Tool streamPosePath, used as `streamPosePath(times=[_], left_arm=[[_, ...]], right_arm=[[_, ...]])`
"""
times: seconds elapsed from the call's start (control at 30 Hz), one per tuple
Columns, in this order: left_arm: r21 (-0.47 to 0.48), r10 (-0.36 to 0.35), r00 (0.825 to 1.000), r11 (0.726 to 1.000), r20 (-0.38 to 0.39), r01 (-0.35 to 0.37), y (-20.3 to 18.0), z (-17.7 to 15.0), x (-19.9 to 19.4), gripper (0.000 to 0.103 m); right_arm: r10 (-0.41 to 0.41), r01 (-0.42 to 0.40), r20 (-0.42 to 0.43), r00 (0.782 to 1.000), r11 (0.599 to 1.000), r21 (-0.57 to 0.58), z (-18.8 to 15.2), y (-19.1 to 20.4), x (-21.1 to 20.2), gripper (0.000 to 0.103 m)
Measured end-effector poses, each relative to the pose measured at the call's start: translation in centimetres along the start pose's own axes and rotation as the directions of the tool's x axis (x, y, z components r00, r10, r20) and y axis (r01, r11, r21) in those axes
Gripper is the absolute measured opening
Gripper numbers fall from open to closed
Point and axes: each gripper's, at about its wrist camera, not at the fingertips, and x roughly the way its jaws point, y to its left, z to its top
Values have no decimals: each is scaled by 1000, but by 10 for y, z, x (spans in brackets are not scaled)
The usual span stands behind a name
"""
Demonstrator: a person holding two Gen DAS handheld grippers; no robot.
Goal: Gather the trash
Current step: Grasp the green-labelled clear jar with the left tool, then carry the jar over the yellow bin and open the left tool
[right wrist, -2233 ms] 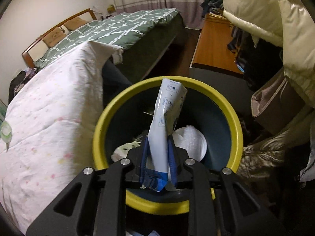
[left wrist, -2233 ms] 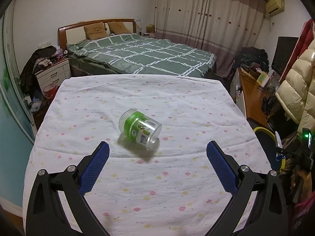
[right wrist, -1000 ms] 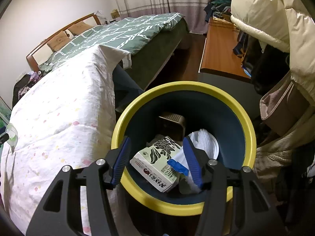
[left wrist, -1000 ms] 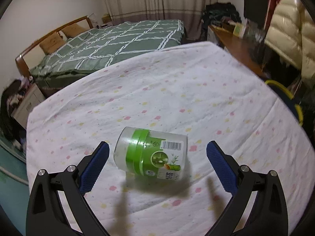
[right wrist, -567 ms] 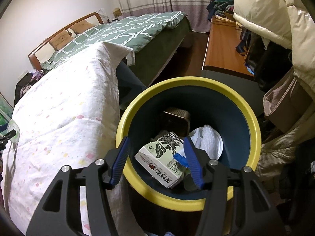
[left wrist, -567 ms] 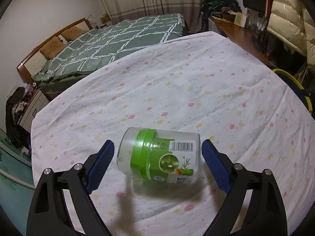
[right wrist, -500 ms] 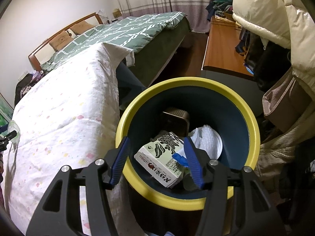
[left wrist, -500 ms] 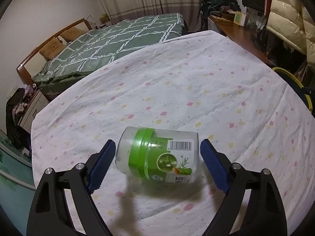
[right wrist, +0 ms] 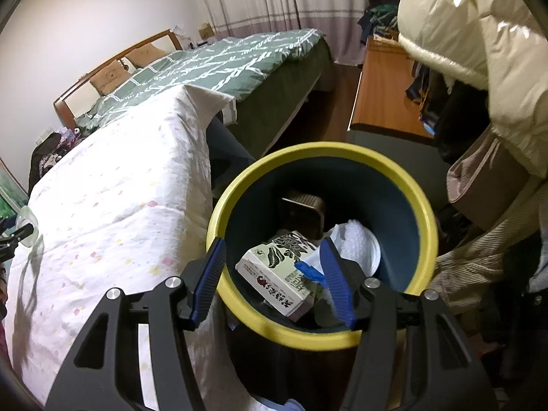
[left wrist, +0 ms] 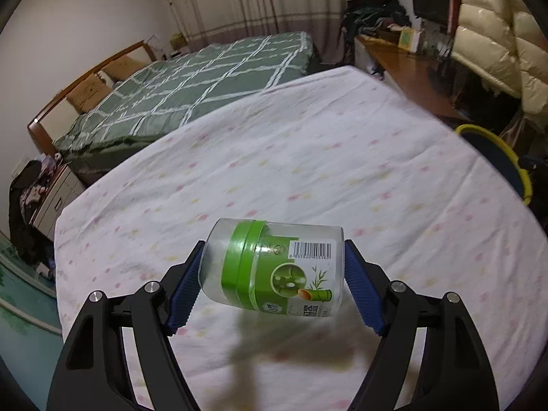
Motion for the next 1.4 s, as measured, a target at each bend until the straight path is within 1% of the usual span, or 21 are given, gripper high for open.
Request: streamPosePath(times=[0.13, 0.2, 0.27, 0.33, 0.43, 0.53, 0.63, 0.67, 0.7, 0.83, 0.97, 1.1, 1.23, 1.3, 1.4], left_arm=[[27, -33, 999, 999, 25, 32, -33, 18, -16, 76], [48, -79, 996, 996, 40, 78, -56, 32, -24, 76], [77, -111, 992, 991, 56, 107, -80, 46, -30, 76], [106, -154, 985, 984, 72, 146, -106, 61, -34, 76], [157, -213, 974, 967, 77, 199, -152, 85, -32, 76], [204, -269, 961, 946, 57, 252, -204, 107, -23, 76], [234, -329, 944, 919, 17, 316, -252, 124, -10, 76], [249, -354, 935, 905, -1, 344, -272, 130, -4, 76], [257, -366, 931, 898, -13, 357, -286, 134, 1, 76], [286, -372, 926, 883, -58, 373, -337, 144, 23, 76], [280, -384, 915, 872, -123, 403, -381, 148, 50, 76], [292, -353, 920, 873, -171, 390, -413, 146, 80, 76], [286, -334, 918, 877, -217, 386, -428, 143, 104, 76], [279, -316, 921, 885, -228, 373, -433, 143, 114, 77], [252, -310, 928, 899, -209, 357, -427, 144, 114, 86]], right_arm=[[3, -3, 26, 1000, 1000, 0, -6, -3, -19, 55], [-7, 7, 36, 999, 1000, -3, -7, -7, -27, 55], [-23, 24, 50, 999, 1000, -10, -8, -11, -38, 55], [-37, 38, 66, 997, 999, -13, -10, -17, -49, 55], [-68, 70, 90, 994, 997, -22, -14, -27, -66, 55], [-102, 106, 116, 988, 994, -27, -23, -38, -83, 58], [-108, 111, 126, 986, 994, -20, -30, -51, -92, 58], [-109, 112, 128, 986, 994, -16, -32, -55, -94, 58], [-115, 118, 133, 984, 993, -11, -33, -60, -96, 58], [-131, 133, 153, 980, 991, -1, -35, -72, -106, 58], [-131, 133, 157, 979, 991, 0, -40, -81, -113, 59], [-131, 132, 155, 979, 991, 8, -45, -88, -116, 59], [-139, 139, 152, 979, 990, 9, -48, -88, -115, 59], [-134, 135, 148, 980, 991, 4, -47, -85, -113, 60], [-126, 128, 153, 980, 992, -3, -48, -80, -116, 61]])
